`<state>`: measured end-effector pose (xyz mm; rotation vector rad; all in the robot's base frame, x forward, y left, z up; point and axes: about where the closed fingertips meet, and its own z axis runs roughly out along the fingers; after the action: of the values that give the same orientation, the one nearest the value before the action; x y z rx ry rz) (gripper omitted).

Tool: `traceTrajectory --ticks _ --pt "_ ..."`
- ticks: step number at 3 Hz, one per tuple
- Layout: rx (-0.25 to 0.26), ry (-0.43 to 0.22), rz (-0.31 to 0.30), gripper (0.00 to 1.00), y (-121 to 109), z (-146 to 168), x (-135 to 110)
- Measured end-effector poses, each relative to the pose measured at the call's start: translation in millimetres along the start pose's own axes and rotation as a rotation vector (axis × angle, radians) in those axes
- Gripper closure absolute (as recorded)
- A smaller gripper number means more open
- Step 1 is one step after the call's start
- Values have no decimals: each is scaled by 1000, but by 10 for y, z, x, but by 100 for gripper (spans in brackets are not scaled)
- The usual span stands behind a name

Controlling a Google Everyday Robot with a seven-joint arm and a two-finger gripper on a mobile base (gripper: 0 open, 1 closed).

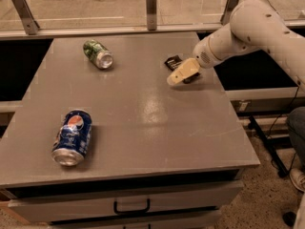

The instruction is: Move rxbar chocolate near green can

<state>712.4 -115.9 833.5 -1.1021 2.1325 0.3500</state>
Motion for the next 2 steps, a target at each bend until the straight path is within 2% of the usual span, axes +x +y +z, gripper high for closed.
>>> traceTrajectory --ticks 1,2 --pt "11 6 12 16 -24 37 60" --pt "18 5 10 41 -16 30 48"
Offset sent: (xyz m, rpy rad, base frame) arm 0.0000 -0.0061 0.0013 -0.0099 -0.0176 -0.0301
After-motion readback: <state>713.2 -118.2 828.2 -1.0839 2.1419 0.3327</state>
